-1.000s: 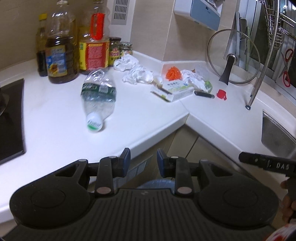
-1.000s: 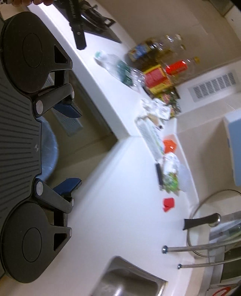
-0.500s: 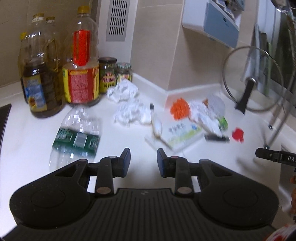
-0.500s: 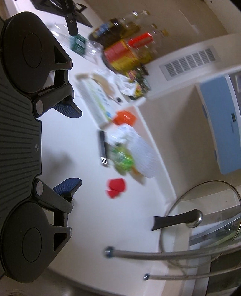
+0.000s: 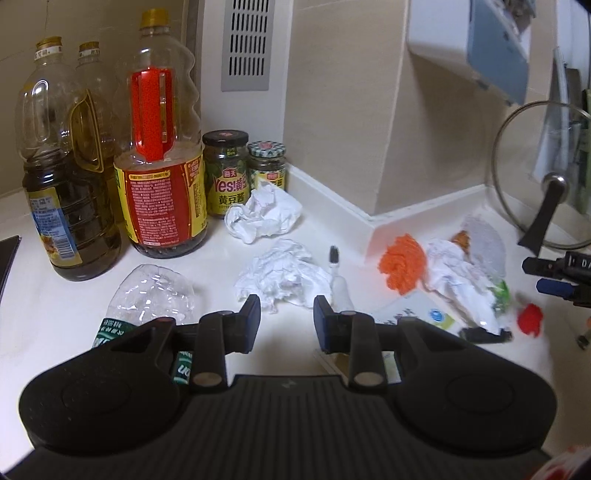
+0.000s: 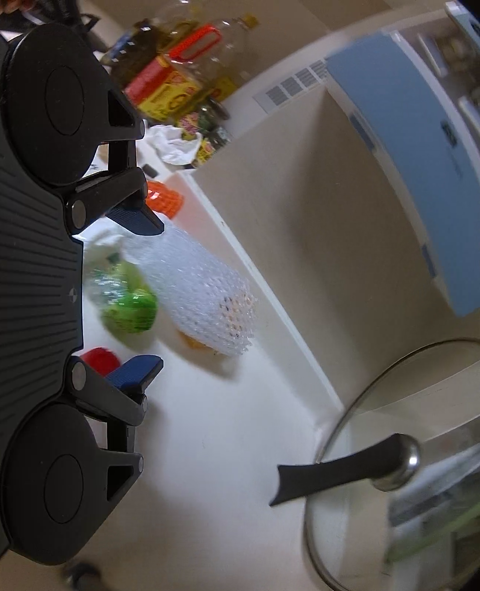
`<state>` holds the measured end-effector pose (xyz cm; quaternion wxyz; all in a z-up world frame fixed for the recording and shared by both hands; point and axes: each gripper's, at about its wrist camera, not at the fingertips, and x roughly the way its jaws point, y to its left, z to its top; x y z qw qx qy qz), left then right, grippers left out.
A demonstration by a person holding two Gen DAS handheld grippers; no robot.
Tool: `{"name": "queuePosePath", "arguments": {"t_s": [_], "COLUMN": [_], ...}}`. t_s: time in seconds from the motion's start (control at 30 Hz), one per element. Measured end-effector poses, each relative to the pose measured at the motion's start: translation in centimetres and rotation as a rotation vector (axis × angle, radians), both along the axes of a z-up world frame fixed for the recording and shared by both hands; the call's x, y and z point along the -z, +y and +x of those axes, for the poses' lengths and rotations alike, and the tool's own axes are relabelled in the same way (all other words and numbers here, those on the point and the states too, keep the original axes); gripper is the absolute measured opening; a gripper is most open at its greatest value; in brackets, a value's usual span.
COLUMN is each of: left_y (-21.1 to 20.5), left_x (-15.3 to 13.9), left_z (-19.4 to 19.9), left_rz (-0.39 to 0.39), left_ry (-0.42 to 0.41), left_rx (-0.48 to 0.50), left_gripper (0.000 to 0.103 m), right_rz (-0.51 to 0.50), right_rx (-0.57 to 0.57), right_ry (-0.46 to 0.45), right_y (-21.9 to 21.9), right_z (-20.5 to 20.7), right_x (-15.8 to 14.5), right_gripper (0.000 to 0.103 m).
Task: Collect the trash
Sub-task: 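Grasp the white foam mesh sleeve with the right tool, then grasp the crumpled white tissue with the left tool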
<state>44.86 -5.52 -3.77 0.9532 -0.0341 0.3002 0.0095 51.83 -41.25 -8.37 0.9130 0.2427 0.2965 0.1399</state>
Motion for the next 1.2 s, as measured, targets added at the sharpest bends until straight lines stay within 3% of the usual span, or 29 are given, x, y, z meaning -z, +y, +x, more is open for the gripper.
{"name": "queuePosePath", "arguments": {"t_s": [0.4, 0.57, 0.63, 0.7, 0.97, 1.2], "left_y": [0.2, 0.3, 0.3, 0.3, 0.2, 0.2], "left_x": [0.9, 1.1, 1.1, 1.1, 1.2, 1.4], "left_z": [2.2, 2.7, 2.8, 3.0, 3.9, 5.5], "left_rz": [0.028, 0.026, 0.03, 0.035, 0.031, 0.021], "left_ry": [0.02, 0.021, 0.02, 0.018, 0.016, 0.022], "left_rx": [-0.021, -0.016, -0.012, -0.006, 0.016, 0.046], "left_gripper": [0.027, 0.028, 0.028, 0.028, 0.028, 0.036], "right_rz": [0.183, 0.214, 0.221, 0.233, 0.15, 0.036], "right_rx": [0.034, 0.021, 0.021, 0.013, 0.021, 0.011], "right_ry": [0.073, 0.08, 0.062, 0.048, -0.092, -0.144], "right_y": [-1.0, -1.1, -1.2, -1.3, -0.8, 0.1], "right_z": [5.2, 5.8, 5.6, 5.4, 2.8, 0.8], "right_x": [2.8, 3.3, 3.2, 3.0, -0.1, -2.6], "right_gripper": [0.061, 0.039, 0.024, 0.015, 0.013, 0.013]}}
